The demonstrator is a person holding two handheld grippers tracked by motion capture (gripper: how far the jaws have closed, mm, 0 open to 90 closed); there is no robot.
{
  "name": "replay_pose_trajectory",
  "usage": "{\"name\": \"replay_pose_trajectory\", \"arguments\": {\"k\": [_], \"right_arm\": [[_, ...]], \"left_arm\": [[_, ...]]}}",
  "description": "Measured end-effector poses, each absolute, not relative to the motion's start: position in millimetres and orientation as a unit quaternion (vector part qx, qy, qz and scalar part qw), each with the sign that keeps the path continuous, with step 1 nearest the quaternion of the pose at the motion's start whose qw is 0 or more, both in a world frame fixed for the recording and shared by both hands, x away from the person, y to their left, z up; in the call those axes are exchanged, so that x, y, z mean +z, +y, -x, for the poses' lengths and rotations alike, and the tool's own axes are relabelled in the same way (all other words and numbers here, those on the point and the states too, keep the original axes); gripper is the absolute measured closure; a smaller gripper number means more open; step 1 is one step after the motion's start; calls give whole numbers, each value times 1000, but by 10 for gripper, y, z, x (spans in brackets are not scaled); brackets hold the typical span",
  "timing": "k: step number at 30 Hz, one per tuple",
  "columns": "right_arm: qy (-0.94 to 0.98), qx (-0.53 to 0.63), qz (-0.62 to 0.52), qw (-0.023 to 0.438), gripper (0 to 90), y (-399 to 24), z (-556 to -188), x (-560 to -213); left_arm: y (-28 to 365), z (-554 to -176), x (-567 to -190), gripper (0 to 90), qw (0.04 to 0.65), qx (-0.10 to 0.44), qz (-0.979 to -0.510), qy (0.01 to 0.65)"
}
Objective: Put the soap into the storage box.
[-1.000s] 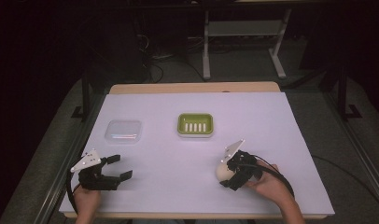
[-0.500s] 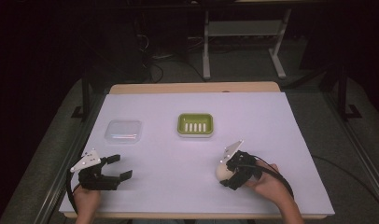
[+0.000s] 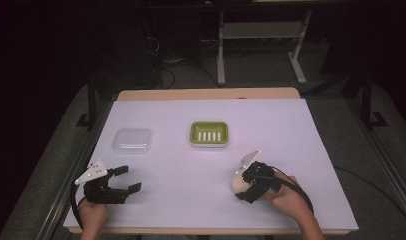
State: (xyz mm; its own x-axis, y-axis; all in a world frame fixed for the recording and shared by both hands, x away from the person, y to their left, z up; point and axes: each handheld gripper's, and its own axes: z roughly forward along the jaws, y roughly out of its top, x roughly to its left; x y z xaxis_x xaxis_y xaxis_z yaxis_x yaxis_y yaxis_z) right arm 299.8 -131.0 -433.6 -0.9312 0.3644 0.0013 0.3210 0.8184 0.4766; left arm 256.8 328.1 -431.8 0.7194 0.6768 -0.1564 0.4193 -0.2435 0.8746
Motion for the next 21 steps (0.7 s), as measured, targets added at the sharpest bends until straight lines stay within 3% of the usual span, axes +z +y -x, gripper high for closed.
{"name": "replay_pose_trajectory", "arguments": {"k": [21], "right_arm": [[951,266,-159,20,238,-1185,-3204,-4092]], "left_arm": [[3343,-2554,-4321,131,508,128,-771,362]]}}
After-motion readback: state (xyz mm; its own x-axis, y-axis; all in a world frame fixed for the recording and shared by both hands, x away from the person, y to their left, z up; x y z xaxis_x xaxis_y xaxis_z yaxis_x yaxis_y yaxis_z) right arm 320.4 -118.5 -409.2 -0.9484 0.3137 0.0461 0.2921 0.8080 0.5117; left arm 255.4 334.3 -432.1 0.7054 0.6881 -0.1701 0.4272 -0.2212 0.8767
